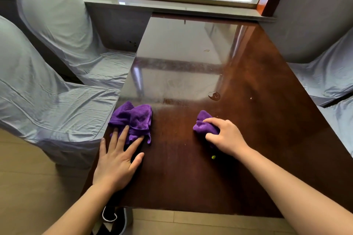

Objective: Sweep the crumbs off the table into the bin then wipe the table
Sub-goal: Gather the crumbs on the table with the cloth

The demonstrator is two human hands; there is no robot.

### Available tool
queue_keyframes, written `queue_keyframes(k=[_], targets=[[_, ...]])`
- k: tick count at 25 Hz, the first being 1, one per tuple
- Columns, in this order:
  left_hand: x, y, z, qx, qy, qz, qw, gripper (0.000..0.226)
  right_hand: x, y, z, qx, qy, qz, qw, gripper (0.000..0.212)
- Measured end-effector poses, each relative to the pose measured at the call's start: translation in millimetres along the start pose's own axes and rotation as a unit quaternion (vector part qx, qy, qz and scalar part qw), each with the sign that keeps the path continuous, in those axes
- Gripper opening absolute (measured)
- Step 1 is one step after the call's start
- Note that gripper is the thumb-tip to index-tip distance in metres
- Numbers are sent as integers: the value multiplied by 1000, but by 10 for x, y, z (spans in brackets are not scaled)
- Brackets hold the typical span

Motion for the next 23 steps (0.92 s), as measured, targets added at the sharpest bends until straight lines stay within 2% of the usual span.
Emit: queue_keyframes(k=[3,5,9,11,13,15,17,20,23], targets=[[-3,-21,1,0,3,1,1000,61,123,112,163,66,-39,-15,997,51],[5,-24,1,4,2,6,1000,61,129,55,250,72,-50,-80,993,46],[1,-17,-9,16,8,18,1000,63,-210,-343,519,-54,-40,-257,964,39],[34,-38,-7,21,29,45,998,63,-473,-425,717,-90,2,-295,951,35],[89,-44,27,19,57,70,996,62,-704,-370,863,-107,67,-263,957,36],[142,0,113,3,64,52,997,60,-787,-233,942,-114,120,-185,969,45],[168,64,188,-13,46,31,998,58,-662,-76,972,-122,135,-142,973,51],[168,106,215,-17,30,23,999,57,-216,230,965,-115,86,-132,981,54],[177,108,212,-21,34,22,999,57,302,613,939,-50,7,-152,987,55]])
Point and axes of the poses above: each hand's wrist, its own z-axis away from the middle knuckle, its own y-axis out of the palm, x = y × z, the point moved 4 cm from there along -z, towards the middle knuckle, and after that the axes turned 15 degrees about x, right-handed, at the moved point
